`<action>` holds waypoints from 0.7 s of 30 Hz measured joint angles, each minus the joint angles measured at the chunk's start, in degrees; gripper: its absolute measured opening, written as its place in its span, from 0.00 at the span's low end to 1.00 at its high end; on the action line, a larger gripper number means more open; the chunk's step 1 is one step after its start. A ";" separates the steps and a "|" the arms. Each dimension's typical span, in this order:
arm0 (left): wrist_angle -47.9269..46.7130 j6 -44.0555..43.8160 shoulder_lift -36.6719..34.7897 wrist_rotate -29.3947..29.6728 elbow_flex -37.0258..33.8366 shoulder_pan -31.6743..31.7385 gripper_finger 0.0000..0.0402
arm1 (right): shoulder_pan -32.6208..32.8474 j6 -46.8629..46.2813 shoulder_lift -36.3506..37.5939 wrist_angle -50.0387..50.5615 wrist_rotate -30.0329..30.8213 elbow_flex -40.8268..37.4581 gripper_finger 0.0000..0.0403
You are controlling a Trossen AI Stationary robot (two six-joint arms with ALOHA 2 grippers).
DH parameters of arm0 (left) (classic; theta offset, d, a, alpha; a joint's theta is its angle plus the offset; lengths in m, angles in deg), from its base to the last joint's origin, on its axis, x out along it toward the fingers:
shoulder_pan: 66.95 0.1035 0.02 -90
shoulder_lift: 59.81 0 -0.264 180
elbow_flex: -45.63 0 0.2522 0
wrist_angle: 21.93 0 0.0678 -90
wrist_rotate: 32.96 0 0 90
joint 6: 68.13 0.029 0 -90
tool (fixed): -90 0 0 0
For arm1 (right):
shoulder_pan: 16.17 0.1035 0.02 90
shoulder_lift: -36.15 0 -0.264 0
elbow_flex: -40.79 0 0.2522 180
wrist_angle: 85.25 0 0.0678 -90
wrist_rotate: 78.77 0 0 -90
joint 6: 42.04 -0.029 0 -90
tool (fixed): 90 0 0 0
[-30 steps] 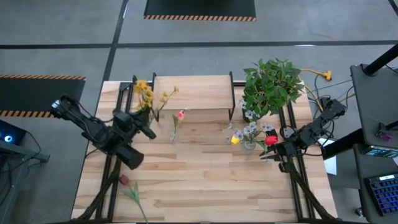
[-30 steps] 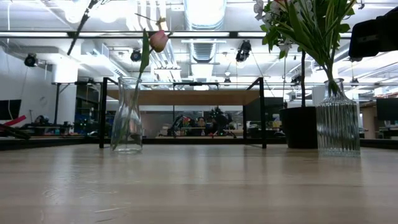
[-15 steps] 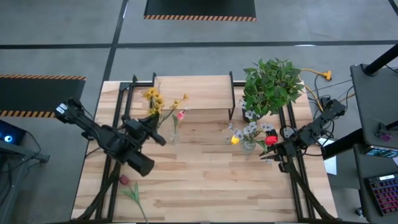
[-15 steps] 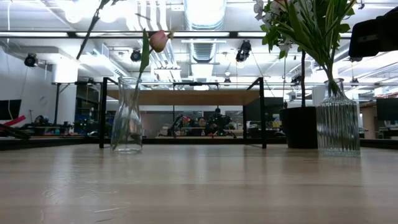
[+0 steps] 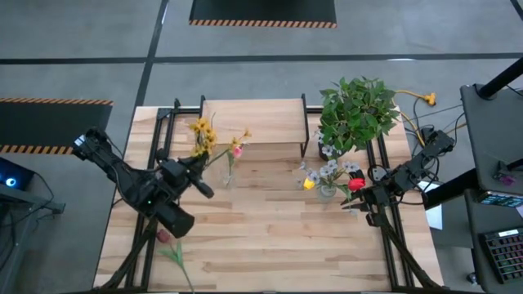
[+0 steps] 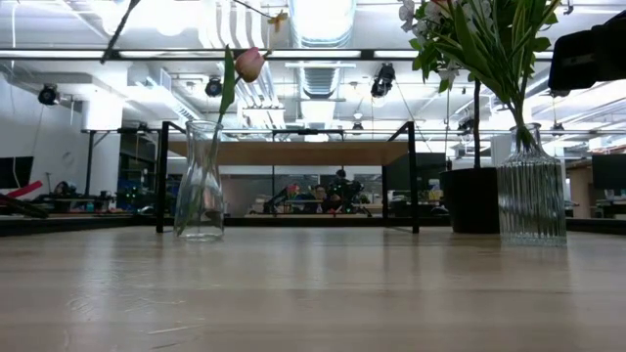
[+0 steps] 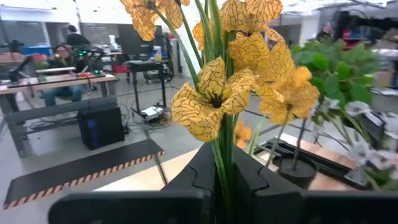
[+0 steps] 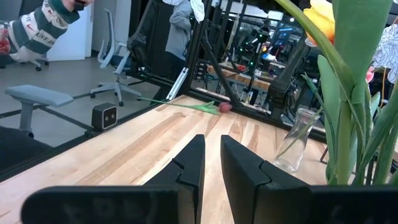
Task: Pick and place flowers into a vace then onto a shelf
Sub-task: Put the yellow flowers into the left transparent vase
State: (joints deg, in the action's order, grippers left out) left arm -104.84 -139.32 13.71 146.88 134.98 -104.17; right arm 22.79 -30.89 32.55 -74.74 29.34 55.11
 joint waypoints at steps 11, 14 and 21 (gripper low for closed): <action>9.48 20.32 0.37 -21.39 5.22 -2.85 0.00 | -0.02 -0.02 0.00 0.01 0.00 0.00 0.11; 26.11 43.86 0.37 -27.26 5.80 -2.89 0.00 | -0.02 -0.02 0.00 -0.02 0.00 0.00 0.11; 71.33 96.00 0.27 -38.88 -1.01 -2.72 0.00 | 0.00 -0.23 0.00 -0.02 0.02 0.00 0.11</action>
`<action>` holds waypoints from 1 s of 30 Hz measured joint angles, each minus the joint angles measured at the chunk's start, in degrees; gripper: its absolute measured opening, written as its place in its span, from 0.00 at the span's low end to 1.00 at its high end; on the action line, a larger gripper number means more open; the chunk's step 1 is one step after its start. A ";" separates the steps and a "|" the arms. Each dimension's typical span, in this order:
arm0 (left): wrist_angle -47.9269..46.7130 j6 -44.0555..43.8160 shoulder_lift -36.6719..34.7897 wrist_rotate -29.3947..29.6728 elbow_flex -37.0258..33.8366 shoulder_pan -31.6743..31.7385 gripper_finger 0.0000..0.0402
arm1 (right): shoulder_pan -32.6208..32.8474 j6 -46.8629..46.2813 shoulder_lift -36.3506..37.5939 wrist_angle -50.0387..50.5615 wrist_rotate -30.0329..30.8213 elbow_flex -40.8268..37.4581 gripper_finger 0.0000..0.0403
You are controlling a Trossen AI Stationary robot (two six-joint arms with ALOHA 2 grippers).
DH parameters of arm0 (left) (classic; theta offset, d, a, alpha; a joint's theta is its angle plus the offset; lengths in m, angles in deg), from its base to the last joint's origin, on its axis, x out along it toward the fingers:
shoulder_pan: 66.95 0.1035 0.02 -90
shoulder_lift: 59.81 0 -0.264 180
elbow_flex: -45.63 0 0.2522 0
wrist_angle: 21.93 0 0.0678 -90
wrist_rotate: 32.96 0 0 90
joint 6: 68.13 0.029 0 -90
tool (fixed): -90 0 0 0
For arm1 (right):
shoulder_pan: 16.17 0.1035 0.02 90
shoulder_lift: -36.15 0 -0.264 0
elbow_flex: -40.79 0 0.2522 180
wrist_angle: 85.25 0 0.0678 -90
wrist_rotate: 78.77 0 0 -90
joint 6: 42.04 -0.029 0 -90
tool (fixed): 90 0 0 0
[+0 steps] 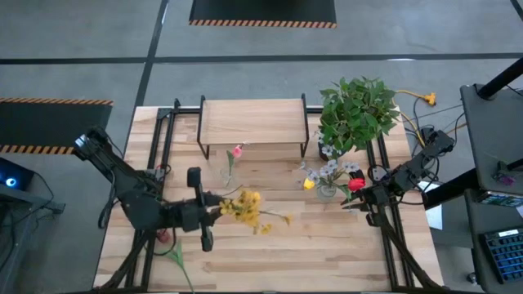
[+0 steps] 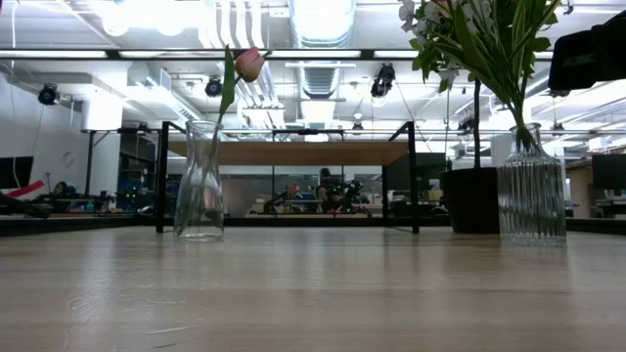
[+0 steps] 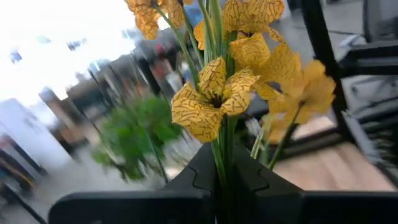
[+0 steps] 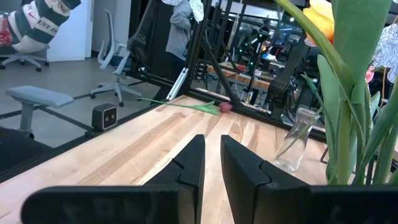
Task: Pick and place flowers into a vace then onto a shelf
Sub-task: Put the yellow flowers into the left transparent vase
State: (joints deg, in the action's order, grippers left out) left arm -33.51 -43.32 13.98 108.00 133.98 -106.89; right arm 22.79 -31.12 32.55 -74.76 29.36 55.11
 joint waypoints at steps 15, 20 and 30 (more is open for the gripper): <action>44.58 6.18 -10.01 -7.01 -33.26 9.82 0.00 | 0.02 -2.40 0.00 0.00 0.00 0.00 0.11; 55.37 5.03 -11.70 -10.99 -41.76 12.71 0.00 | 0.02 -2.35 0.00 0.00 0.00 0.02 0.11; 61.14 4.92 -11.34 -11.96 -46.70 17.81 0.00 | 0.02 -2.36 0.00 0.03 0.00 0.01 0.11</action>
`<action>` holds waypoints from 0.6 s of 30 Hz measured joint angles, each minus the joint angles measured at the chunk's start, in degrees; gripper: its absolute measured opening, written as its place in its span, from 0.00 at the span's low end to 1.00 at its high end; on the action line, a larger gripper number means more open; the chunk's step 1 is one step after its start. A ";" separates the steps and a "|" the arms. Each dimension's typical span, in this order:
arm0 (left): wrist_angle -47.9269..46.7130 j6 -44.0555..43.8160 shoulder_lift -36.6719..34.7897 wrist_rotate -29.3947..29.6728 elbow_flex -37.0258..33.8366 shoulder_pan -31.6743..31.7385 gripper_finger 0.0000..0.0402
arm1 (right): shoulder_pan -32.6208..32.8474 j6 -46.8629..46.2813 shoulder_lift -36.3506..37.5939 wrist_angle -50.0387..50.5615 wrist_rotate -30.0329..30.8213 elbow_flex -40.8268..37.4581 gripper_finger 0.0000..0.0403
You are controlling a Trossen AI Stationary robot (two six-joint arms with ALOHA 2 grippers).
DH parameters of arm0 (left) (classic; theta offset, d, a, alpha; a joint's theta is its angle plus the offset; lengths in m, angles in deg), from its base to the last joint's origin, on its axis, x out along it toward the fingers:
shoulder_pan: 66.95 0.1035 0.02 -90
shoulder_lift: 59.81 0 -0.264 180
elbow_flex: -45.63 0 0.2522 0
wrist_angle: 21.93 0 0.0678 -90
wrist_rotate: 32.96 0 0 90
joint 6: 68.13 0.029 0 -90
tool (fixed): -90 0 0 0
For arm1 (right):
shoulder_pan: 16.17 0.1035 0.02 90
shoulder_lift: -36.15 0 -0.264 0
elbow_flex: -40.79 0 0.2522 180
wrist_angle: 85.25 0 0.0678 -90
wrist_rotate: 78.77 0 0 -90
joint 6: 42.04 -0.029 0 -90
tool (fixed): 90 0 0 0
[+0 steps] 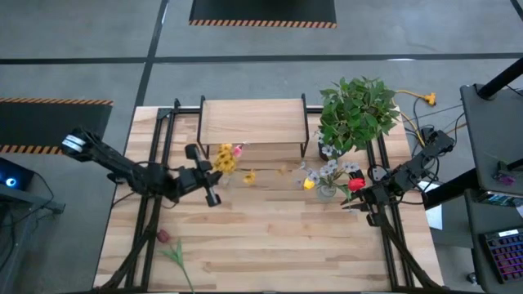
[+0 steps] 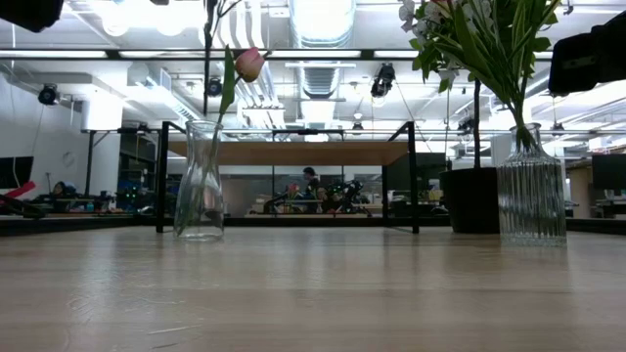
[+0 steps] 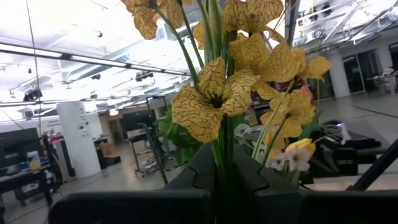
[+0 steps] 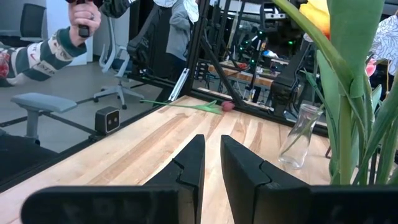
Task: Pick and place flowers into a vace then onto a shelf
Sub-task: Put the yellow flowers into the left transparent vase
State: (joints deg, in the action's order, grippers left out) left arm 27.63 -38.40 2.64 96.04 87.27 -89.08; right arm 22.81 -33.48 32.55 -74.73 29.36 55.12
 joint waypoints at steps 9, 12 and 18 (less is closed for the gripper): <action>-0.13 -4.27 2.00 0.31 -1.44 2.38 0.00 | 0.00 -0.02 0.02 0.02 -0.01 -0.01 0.11; 0.11 -6.05 2.02 0.31 -2.59 2.39 0.00 | 0.00 -0.02 0.02 0.02 -0.01 0.01 0.11; 0.36 -10.51 2.00 0.32 -6.37 2.79 0.00 | 0.00 -0.02 0.00 0.02 -0.01 0.01 0.11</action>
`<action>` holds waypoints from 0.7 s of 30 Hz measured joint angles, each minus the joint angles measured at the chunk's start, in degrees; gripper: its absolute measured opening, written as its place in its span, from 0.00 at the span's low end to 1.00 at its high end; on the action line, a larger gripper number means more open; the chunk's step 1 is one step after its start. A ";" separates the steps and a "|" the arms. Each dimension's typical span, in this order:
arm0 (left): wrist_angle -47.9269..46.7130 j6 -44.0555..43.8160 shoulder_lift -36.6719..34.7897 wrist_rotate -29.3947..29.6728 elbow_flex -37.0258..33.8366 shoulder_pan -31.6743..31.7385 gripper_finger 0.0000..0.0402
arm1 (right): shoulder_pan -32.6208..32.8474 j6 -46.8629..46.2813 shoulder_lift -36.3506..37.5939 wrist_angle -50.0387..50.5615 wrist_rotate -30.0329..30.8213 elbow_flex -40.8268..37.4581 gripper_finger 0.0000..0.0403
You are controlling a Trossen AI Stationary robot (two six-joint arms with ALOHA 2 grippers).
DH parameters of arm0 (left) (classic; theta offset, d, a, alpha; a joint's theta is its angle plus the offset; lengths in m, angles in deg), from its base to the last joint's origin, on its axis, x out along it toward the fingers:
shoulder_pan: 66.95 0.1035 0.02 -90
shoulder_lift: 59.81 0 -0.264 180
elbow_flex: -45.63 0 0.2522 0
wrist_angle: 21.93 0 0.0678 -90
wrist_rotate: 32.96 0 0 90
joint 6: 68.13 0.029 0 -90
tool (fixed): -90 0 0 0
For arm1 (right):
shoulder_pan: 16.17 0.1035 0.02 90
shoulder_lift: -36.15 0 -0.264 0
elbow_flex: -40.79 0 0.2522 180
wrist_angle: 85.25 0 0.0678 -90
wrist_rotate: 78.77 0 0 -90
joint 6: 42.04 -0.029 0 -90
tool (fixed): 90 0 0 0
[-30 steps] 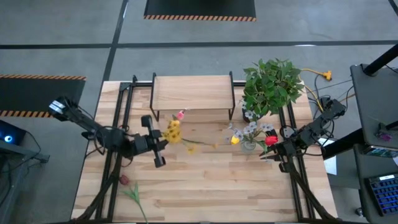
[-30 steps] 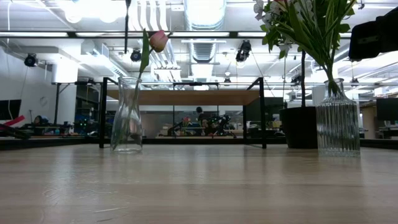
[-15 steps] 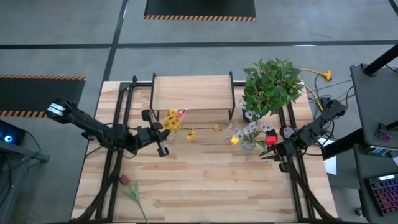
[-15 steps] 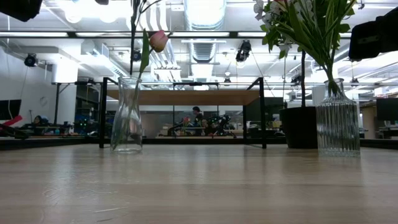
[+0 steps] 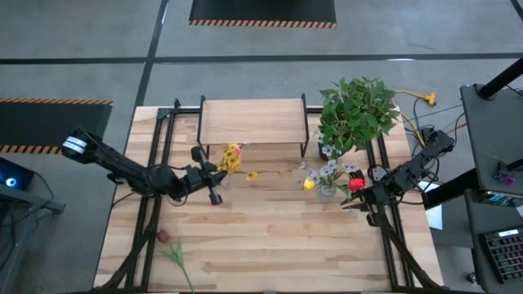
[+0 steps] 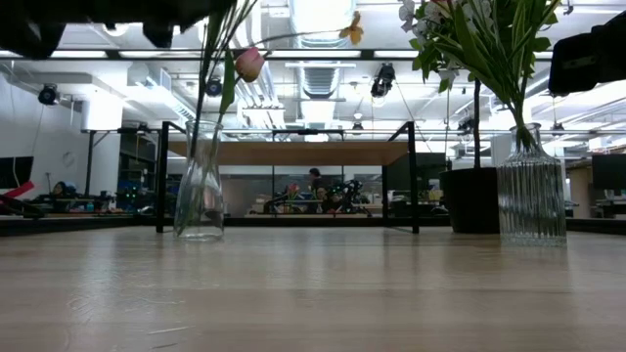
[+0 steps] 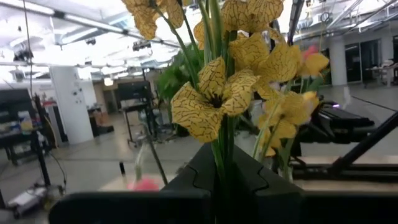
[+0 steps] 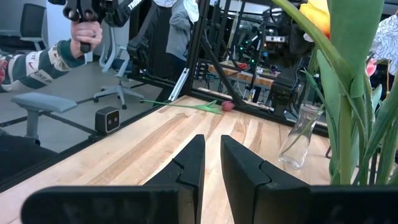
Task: Pick and place flowers into a vace then onto a shelf
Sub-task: Put the yellow flowers into the left transparent vase
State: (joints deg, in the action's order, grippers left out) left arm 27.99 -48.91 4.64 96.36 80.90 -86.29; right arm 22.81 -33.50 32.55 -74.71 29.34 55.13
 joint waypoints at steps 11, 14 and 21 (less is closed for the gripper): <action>0.76 -7.53 0.00 0.06 -5.52 3.38 0.00 | 0.00 0.00 0.01 0.00 0.00 0.00 0.11; 0.73 -7.53 0.00 0.05 -5.39 3.66 0.00 | 0.00 0.00 0.02 0.00 0.00 0.00 0.11; 0.69 -6.86 0.00 0.03 -5.04 3.70 0.01 | 0.00 0.00 0.02 0.00 0.00 0.00 0.11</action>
State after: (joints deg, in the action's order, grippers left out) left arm 28.68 -55.77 4.64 96.39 75.86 -82.58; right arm 22.81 -33.50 32.57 -74.71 29.34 55.13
